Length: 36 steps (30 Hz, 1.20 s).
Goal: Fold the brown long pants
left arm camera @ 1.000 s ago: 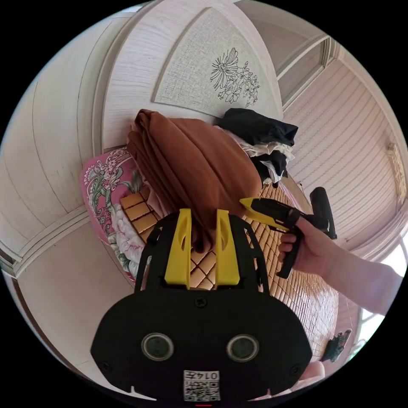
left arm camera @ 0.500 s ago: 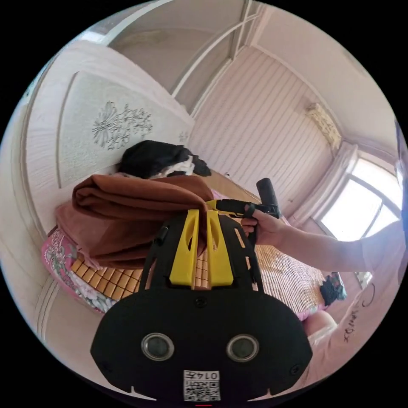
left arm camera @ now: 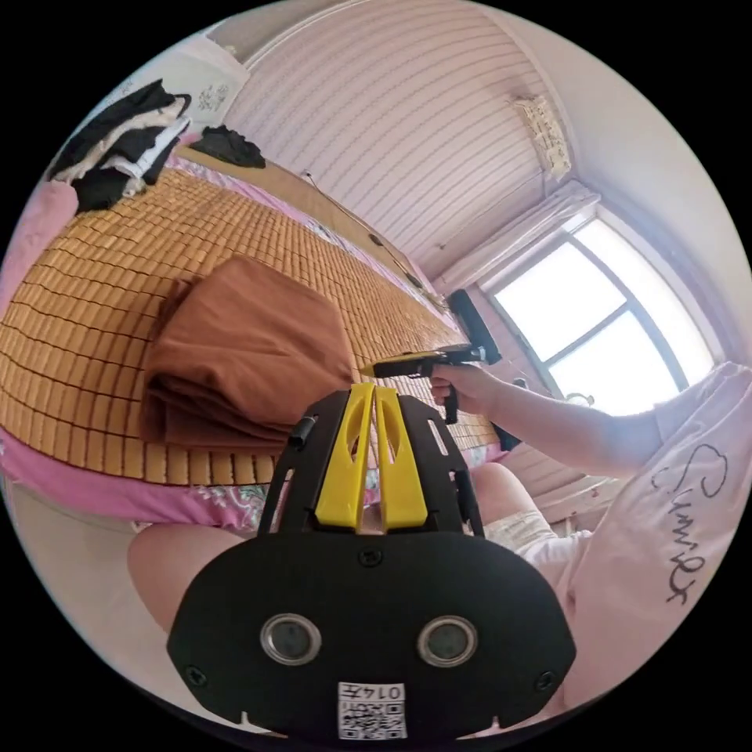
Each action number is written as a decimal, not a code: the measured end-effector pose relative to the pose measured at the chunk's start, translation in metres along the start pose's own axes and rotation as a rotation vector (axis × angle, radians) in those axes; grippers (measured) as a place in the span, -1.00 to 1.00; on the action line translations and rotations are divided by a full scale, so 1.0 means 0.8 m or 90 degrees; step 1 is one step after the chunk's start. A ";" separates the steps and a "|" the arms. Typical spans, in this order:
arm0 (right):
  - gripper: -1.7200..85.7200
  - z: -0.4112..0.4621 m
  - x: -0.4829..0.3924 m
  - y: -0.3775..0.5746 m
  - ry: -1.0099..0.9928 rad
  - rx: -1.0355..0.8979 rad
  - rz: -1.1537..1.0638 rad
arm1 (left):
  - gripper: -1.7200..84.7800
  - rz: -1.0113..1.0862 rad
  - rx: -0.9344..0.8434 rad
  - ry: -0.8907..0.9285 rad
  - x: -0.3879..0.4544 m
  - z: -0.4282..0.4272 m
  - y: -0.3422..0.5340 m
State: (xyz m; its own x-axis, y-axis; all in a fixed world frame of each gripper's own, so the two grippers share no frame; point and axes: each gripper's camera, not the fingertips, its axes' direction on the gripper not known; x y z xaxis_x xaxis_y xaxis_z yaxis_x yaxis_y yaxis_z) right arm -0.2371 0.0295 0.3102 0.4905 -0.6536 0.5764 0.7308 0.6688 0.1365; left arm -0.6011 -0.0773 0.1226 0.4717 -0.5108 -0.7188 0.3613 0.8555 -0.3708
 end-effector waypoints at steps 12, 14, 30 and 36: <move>-0.58 0.056 -0.227 -0.014 0.061 -0.016 -0.323 | -0.73 -0.051 -0.040 -0.199 -0.035 -0.009 0.028; -0.76 0.051 -0.198 -0.007 0.057 0.006 -0.271 | -0.73 -0.050 -0.053 -0.203 -0.032 0.002 0.026; -0.86 -0.221 0.065 0.293 -0.010 0.193 0.077 | -0.65 0.001 -0.203 -0.243 -0.016 0.199 -0.087; -0.92 -0.208 0.101 0.406 0.112 0.017 0.209 | -0.66 0.049 -0.270 -0.269 0.018 0.245 -0.079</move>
State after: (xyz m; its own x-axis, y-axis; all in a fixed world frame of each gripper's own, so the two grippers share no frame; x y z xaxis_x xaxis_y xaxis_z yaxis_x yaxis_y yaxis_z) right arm 0.1189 0.1353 0.2667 0.7729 -0.4519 0.4455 0.5095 0.8604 -0.0111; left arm -0.4593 -0.1552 0.2512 0.7941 -0.3607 -0.4891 0.0020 0.8063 -0.5915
